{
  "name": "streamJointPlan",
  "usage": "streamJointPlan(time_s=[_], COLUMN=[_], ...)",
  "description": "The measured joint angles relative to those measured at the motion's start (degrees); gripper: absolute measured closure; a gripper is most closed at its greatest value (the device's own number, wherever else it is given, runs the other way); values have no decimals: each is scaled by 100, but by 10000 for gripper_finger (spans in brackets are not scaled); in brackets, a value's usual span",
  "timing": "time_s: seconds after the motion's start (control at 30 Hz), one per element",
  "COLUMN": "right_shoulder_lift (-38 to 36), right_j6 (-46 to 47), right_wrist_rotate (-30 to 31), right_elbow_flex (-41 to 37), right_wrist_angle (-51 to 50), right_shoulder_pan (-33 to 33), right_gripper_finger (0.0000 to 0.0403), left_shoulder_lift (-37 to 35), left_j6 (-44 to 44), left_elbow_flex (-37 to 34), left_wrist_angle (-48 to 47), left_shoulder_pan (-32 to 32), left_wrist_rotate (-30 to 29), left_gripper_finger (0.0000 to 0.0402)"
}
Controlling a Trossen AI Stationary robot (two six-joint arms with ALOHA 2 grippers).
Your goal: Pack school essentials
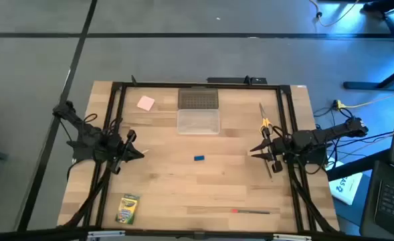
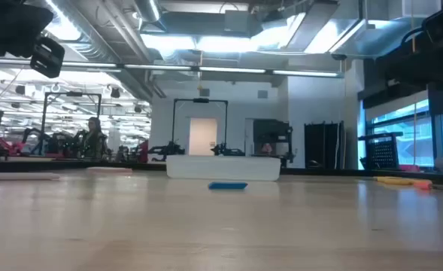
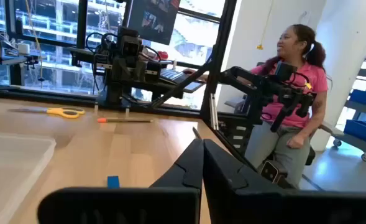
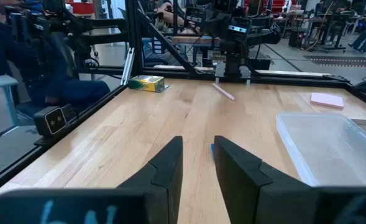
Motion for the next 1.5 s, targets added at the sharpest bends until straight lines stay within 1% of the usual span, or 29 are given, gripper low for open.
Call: streamJointPlan(time_s=[1.27, 1.4, 1.5], right_shoulder_lift=[0, 0, -1], right_j6=[14, 72, 372], right_wrist_rotate=[-3, -3, -2], right_elbow_flex=[-1, 1, 1], right_wrist_angle=[89, 118, 121], right_shoulder_pan=[2, 2, 0], right_gripper_finger=[309, 309, 309], left_shoulder_lift=[-1, 0, 0], left_j6=[1, 1, 0], left_elbow_flex=[-1, 0, -2], left_wrist_angle=[0, 0, 0], left_shoulder_pan=[0, -2, -2], left_wrist_rotate=[-1, 0, 0], left_gripper_finger=[401, 401, 401])
